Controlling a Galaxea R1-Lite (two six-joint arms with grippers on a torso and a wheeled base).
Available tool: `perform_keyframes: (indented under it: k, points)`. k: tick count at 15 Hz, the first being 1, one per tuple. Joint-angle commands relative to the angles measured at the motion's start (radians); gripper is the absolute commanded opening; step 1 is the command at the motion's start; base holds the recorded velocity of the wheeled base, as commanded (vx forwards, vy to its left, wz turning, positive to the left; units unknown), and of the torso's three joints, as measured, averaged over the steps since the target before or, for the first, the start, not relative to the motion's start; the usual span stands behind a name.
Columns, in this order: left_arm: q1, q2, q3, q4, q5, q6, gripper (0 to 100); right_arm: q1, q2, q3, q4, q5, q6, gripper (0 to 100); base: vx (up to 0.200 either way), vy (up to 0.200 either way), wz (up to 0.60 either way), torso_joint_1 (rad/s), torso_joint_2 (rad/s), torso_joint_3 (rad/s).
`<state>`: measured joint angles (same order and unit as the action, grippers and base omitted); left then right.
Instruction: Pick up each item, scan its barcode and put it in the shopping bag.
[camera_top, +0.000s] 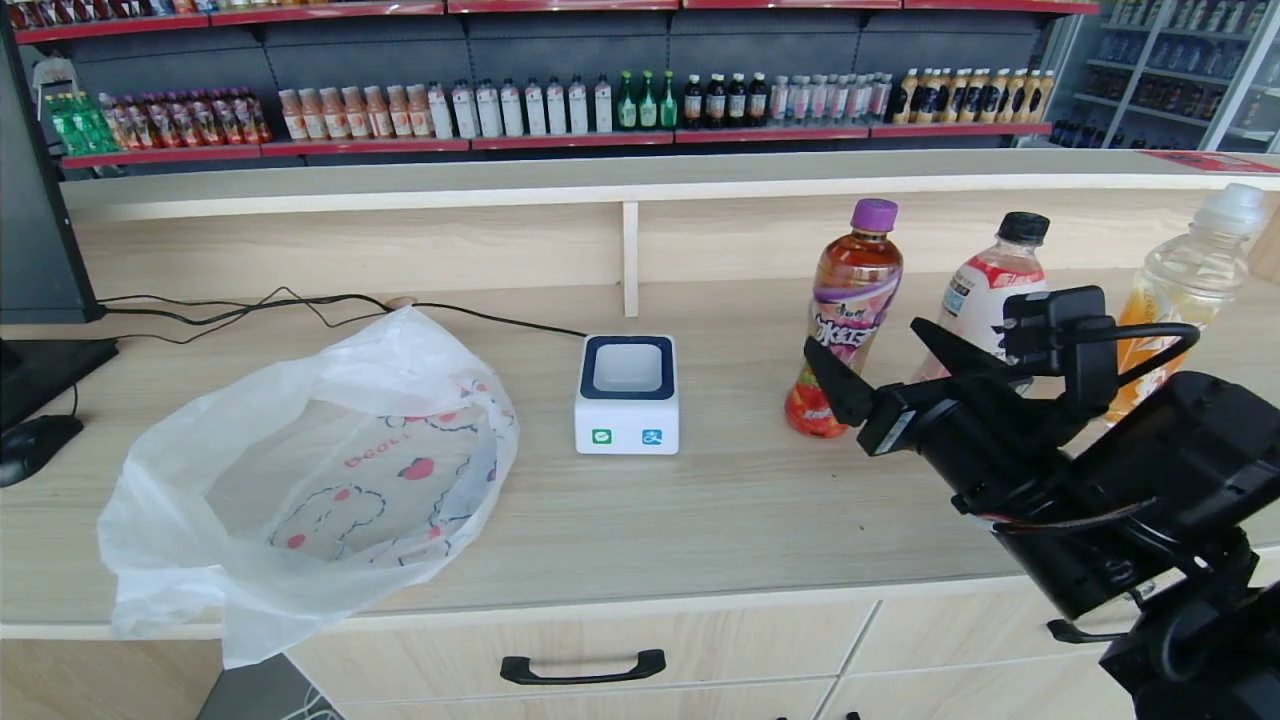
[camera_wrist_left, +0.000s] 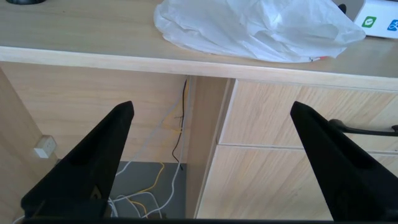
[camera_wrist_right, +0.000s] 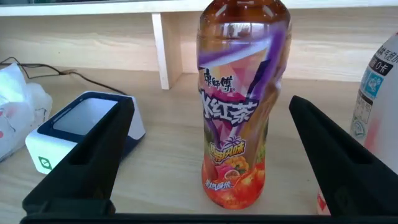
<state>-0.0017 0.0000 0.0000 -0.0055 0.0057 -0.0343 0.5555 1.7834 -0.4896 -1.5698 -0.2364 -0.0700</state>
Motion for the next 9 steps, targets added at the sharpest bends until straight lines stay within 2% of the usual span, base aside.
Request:
perform_keyframes:
  k: [1, 9]
  points:
    - [0.000, 0.000, 0.000, -0.001, 0.000, -0.001, 100, -0.011, 0.048, -0.023, -0.001, 0.000, 0.003, 100, 0.000, 0.000, 0.00, 0.000, 0.00, 0.000]
    - [0.000, 0.002, 0.000, -0.001, 0.000, -0.003, 100, -0.085, 0.102, -0.038, -0.001, 0.005, 0.027, 100, 0.000, 0.000, 0.00, 0.000, 0.00, 0.000]
